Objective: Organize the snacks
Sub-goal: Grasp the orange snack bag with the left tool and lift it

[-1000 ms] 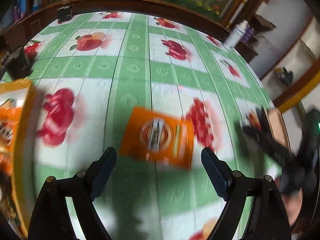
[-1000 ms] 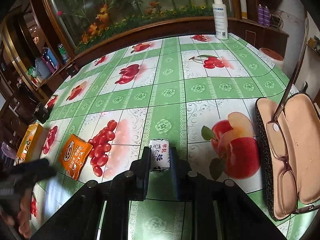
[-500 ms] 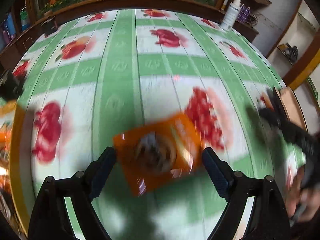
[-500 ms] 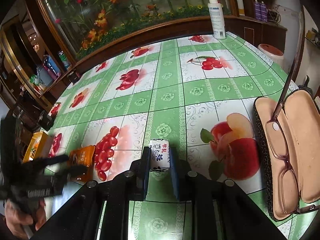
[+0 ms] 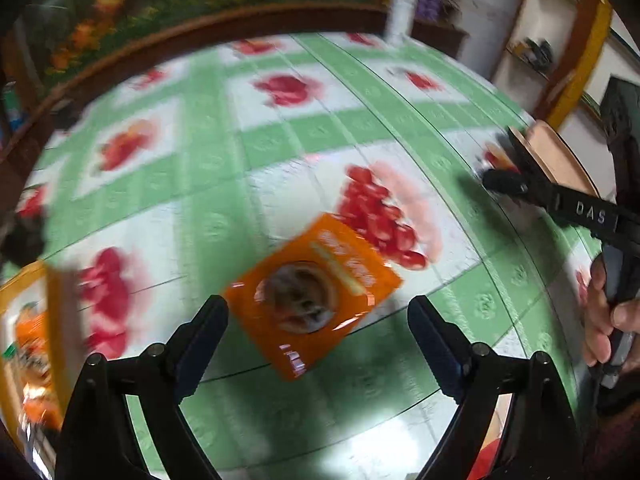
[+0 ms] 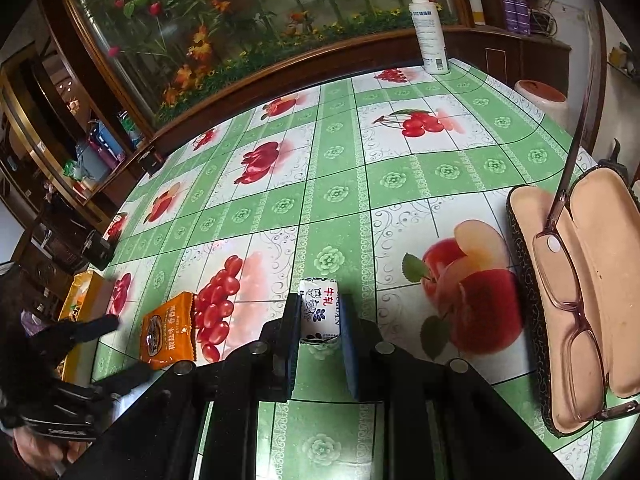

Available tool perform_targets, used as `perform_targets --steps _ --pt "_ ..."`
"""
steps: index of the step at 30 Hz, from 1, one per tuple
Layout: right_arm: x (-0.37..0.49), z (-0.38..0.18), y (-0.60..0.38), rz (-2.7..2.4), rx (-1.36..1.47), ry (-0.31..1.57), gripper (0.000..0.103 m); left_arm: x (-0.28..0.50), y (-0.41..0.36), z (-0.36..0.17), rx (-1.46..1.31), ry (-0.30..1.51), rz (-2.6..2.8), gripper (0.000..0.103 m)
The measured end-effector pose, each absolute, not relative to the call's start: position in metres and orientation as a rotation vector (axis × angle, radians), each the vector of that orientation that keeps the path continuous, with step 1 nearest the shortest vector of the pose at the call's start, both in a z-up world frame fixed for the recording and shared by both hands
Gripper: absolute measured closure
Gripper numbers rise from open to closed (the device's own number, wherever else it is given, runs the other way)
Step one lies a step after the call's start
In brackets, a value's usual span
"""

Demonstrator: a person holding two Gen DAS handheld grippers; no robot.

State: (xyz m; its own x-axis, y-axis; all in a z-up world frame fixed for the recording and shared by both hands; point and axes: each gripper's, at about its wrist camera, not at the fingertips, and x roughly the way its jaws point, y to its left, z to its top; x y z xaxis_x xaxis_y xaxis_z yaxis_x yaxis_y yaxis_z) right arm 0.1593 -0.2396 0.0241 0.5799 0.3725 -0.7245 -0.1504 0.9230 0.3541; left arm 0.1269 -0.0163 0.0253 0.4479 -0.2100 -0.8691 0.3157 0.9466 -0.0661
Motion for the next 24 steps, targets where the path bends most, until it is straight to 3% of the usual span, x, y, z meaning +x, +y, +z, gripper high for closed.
perform_targets --steps 6,11,15,20,22,24 --pt "0.160 0.027 -0.238 0.323 0.270 0.897 0.083 0.140 -0.028 0.011 0.238 1.081 -0.304 0.011" --pt "0.159 0.027 -0.236 0.322 0.263 0.895 0.083 0.142 -0.025 0.008 0.181 1.061 -0.302 0.009" --pt "0.159 0.027 -0.237 0.315 0.272 0.896 0.083 0.125 -0.030 0.013 0.163 1.010 -0.280 0.034" --pt "0.157 0.028 -0.232 0.324 0.259 0.891 0.083 0.112 -0.032 0.012 0.132 0.946 -0.252 0.043" --pt "0.156 0.028 -0.230 0.327 0.253 0.889 0.083 0.109 -0.030 0.013 0.112 0.929 -0.227 0.062" --pt "0.155 0.028 -0.230 0.333 0.253 0.888 0.083 0.105 -0.025 0.014 0.068 0.929 -0.233 0.062"
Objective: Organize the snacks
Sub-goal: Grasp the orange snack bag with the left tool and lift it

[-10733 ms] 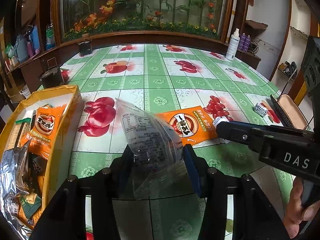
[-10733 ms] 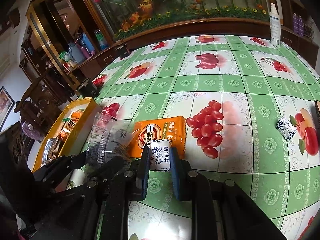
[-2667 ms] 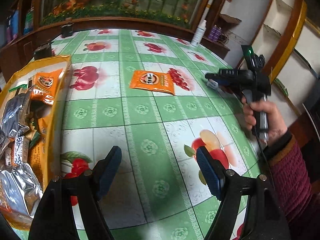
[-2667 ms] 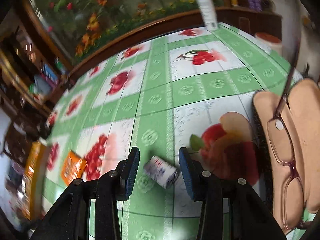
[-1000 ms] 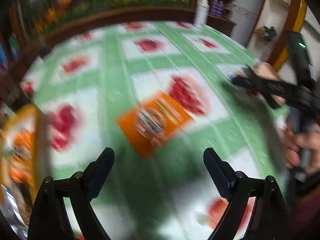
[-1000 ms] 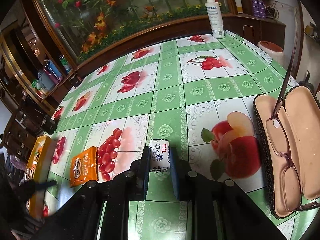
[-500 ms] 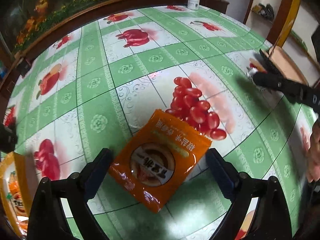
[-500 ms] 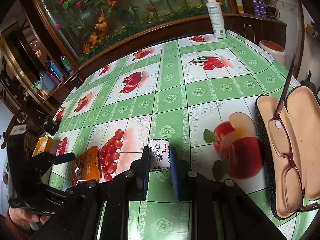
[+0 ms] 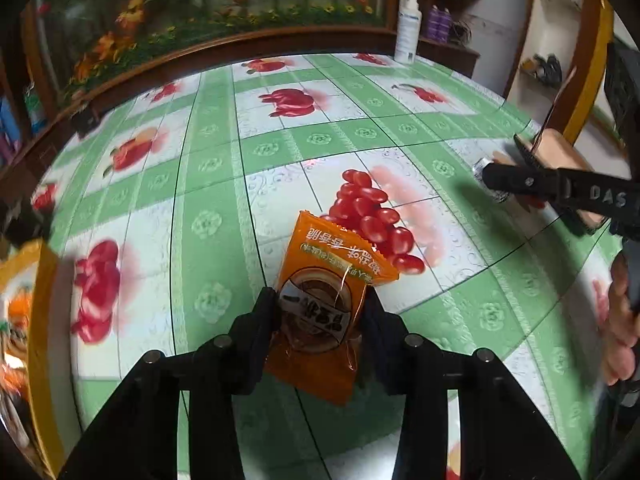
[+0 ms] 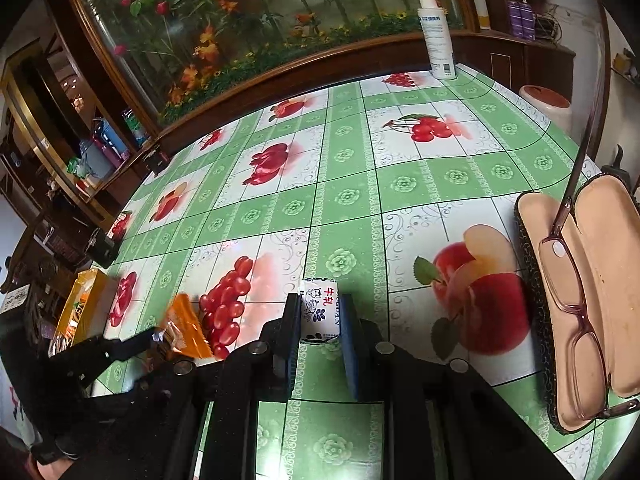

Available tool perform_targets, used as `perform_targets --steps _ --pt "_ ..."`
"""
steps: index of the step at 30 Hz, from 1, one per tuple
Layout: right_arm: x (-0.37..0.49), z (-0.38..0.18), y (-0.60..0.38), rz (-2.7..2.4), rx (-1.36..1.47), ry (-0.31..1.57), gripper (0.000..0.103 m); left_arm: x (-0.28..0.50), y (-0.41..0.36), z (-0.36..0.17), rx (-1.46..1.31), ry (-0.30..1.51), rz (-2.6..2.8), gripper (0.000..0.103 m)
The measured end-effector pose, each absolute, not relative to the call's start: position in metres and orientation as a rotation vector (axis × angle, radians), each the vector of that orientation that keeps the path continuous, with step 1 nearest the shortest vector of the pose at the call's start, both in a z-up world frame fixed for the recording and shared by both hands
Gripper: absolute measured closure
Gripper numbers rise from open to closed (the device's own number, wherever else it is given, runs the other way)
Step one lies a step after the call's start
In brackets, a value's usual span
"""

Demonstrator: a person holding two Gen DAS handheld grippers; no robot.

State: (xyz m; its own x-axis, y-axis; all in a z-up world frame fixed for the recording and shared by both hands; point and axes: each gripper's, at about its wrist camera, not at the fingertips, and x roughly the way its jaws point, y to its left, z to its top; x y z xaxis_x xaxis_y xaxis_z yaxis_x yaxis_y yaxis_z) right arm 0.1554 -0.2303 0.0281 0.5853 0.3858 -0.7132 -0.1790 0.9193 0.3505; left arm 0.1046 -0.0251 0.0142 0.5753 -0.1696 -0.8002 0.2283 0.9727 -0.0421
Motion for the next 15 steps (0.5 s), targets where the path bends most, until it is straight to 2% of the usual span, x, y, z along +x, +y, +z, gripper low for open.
perform_targets --steps 15 --pt "0.129 0.046 -0.184 0.477 0.180 0.807 0.083 0.086 0.021 0.033 -0.049 0.782 -0.126 0.062"
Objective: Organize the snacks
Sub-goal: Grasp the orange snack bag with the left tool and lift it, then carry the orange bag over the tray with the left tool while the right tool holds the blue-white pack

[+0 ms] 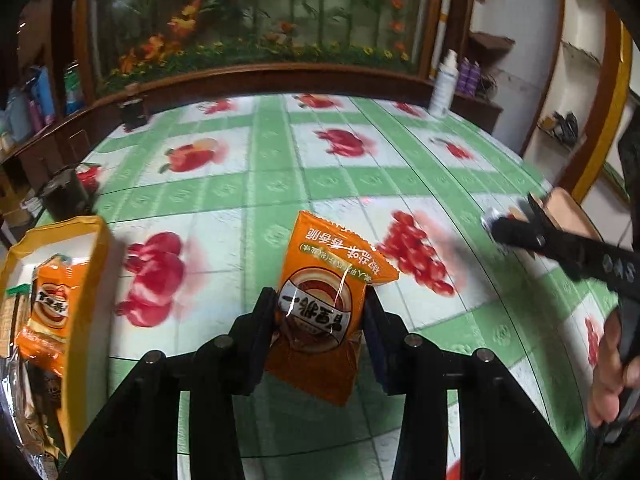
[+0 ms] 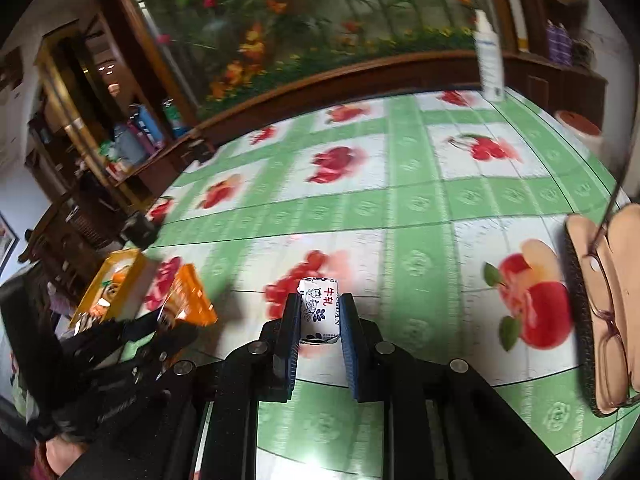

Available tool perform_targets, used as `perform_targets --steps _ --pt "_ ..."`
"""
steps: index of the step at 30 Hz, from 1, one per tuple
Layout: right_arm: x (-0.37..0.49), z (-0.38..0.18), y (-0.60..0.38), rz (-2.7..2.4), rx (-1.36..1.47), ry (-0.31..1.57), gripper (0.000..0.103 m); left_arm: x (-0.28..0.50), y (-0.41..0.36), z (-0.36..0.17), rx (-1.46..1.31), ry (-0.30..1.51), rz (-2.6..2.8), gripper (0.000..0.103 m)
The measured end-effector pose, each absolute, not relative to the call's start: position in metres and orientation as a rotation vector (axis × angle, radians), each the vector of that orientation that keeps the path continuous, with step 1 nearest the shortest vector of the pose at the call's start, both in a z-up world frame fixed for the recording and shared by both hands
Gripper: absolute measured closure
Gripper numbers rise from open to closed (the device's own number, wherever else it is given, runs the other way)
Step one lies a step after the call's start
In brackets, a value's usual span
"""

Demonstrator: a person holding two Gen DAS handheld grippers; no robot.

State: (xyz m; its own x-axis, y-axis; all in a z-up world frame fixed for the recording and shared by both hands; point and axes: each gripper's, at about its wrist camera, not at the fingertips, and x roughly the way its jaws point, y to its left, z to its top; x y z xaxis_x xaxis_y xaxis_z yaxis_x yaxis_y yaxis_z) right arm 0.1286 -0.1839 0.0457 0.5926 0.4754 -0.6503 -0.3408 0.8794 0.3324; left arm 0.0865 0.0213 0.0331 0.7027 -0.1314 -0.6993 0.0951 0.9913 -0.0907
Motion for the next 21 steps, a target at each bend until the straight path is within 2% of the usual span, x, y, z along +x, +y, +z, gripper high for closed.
perform_targets --steps 10,21 --pt "0.114 0.042 -0.145 0.528 0.036 0.749 0.083 0.088 0.026 0.038 -0.033 0.749 -0.103 0.061" --pt "0.115 0.020 -0.126 0.520 -0.062 0.822 0.083 0.094 0.032 0.036 -0.055 0.756 -0.086 0.061"
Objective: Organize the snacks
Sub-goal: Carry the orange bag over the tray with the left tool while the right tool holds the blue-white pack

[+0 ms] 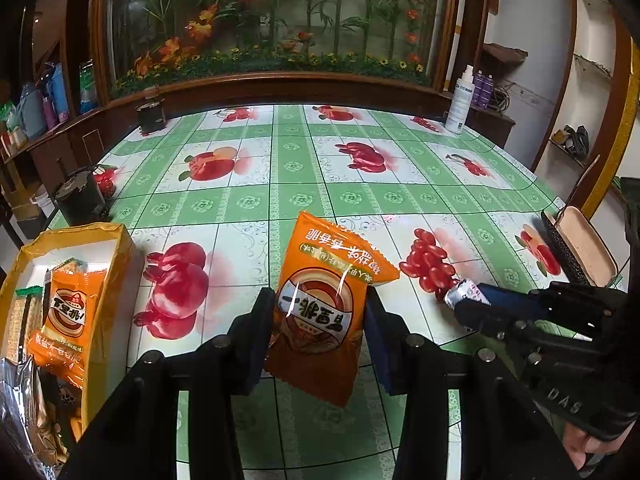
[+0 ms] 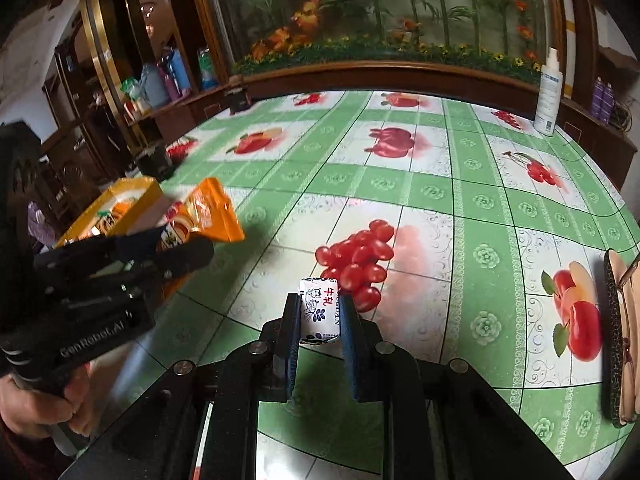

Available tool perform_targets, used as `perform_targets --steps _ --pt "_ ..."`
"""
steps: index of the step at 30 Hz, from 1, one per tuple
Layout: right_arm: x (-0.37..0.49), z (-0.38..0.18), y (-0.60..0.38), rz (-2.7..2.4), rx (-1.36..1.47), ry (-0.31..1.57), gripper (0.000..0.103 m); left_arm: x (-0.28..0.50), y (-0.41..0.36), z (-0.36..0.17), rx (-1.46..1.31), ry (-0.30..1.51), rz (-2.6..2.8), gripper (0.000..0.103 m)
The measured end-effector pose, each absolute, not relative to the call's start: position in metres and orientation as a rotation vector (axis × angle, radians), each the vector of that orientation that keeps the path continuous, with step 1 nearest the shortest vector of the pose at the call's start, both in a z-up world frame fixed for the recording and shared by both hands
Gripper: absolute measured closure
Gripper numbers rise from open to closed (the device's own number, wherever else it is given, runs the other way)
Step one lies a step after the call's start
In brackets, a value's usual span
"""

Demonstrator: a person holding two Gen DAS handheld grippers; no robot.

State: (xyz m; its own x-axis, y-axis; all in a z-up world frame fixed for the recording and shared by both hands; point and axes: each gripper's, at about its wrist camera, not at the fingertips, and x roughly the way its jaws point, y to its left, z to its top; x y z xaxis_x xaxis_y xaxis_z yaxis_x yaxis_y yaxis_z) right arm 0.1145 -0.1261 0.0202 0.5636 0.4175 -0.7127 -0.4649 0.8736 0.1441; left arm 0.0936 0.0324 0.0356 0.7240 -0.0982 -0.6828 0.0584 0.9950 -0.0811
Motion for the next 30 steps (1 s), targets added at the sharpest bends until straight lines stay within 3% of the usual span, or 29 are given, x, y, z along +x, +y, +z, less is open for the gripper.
perform_targets --steps 30 --pt "0.100 0.041 -0.125 0.550 0.031 0.750 0.083 0.066 0.031 0.071 0.027 0.563 0.006 0.059"
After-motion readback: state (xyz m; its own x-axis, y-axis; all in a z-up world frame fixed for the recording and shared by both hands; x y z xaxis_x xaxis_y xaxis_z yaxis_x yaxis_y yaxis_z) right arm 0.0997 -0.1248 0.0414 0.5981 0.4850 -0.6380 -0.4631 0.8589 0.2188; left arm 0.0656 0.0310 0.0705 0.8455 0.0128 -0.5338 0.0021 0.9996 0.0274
